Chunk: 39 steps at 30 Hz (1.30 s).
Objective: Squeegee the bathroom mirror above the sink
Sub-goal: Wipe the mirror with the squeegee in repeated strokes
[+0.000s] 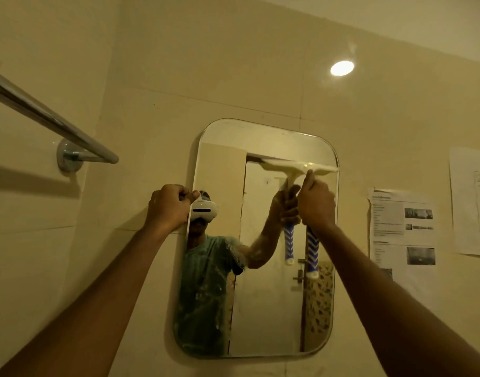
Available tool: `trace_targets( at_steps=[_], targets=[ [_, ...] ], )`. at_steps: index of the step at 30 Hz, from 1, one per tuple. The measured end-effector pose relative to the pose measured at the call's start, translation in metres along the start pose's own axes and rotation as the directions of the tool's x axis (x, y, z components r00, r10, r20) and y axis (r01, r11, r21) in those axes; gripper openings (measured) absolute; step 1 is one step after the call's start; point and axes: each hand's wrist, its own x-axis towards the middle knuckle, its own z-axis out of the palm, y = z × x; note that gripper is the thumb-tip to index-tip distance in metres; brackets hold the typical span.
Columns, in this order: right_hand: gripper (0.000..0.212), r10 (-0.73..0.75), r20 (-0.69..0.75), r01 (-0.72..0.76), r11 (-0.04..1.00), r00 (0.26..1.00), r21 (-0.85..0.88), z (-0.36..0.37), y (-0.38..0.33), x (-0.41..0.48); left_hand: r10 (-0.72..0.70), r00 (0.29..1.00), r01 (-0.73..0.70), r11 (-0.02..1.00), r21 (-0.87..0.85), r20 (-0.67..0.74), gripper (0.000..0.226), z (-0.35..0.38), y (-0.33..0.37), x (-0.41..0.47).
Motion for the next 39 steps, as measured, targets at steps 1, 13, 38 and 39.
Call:
trace_targets(
  at_steps=[1, 13, 38, 39],
  targets=[
    [0.054, -0.001, 0.01, 0.001, 1.0, 1.0, -0.01, -0.001, 0.003, -0.007, 0.0, 1.0, 0.0, 1.0, 0.0, 0.001, 0.038, 0.0, 0.001, 0.0],
    [0.054, 0.018, -0.03, -0.019, 0.999, 0.999, -0.028, -0.013, -0.031, 0.052, 0.021, 1.0, -0.021, 1.0, 0.012, -0.006, 0.033, 0.002, 0.001, -0.003],
    [0.056, 0.085, 0.087, -0.087, 0.996, 0.993, 0.014, -0.021, 0.007, -0.021, -0.005, 0.998, 0.005, 1.0, 0.003, -0.069, 0.034, 0.008, 0.008, -0.011],
    [0.056, 0.086, 0.096, -0.087, 0.996, 0.992, -0.002, -0.023, 0.007, -0.019, -0.006, 0.998, 0.006, 1.0, 0.001, -0.07, 0.034, 0.008, 0.009, -0.012]
  ],
)
